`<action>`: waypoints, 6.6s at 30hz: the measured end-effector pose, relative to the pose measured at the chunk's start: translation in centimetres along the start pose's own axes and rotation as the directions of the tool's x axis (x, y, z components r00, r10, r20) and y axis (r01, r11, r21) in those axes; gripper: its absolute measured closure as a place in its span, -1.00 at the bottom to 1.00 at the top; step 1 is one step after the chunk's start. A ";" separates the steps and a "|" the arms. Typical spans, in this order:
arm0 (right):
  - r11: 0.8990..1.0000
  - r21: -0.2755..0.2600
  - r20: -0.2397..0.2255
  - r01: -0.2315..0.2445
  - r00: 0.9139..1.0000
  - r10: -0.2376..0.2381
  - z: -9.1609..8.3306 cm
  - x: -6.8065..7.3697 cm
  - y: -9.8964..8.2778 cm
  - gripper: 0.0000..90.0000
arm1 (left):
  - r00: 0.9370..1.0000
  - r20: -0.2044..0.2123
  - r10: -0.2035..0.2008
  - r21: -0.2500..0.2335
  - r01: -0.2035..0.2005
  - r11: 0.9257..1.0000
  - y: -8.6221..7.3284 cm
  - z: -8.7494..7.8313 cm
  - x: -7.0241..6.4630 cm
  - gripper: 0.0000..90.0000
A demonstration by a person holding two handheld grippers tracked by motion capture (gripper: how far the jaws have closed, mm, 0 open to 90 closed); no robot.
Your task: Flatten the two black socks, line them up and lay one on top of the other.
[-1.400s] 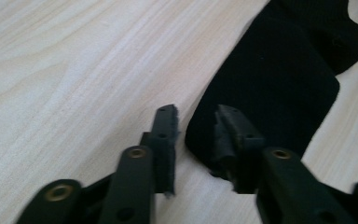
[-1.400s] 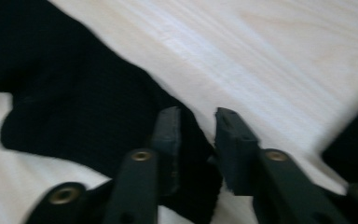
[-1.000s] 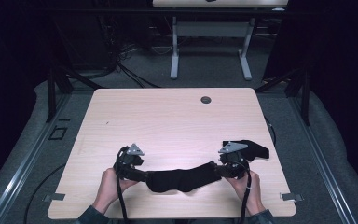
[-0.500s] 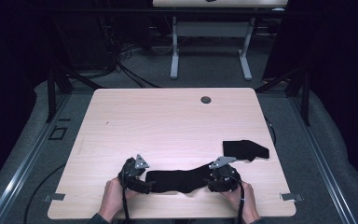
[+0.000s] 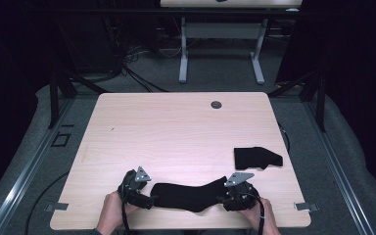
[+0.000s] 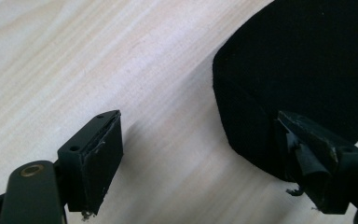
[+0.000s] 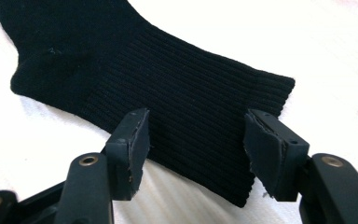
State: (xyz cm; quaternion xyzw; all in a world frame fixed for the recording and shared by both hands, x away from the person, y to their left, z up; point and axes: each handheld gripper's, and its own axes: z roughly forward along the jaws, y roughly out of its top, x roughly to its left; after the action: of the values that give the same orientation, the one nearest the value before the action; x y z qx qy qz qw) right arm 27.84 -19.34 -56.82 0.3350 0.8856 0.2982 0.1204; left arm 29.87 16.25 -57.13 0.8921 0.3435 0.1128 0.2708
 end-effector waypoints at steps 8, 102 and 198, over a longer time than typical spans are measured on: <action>1.000 0.001 -0.012 0.018 1.000 -0.018 -0.2 0.7 -0.2 -0.11 | 0.999 -0.024 -0.023 -0.007 0.023 1.000 -1.2 -0.8 0.1 -0.63; 0.976 0.053 -0.097 -0.209 0.972 0.214 6.2 -1.5 11.4 0.43 | 0.957 -0.153 -0.248 -0.206 0.214 0.955 -6.5 -1.7 5.3 -1.00; 0.961 0.119 0.019 -0.248 0.969 0.247 3.9 -6.2 6.5 0.81 | 0.995 0.039 -0.087 0.112 0.082 0.990 6.5 2.5 4.1 -0.16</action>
State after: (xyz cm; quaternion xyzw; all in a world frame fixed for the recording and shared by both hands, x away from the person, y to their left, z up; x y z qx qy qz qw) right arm 37.40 -17.84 -55.86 0.4504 0.8529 0.2563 0.0635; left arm 37.52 13.97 -55.50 0.8927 0.3808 0.0625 0.2329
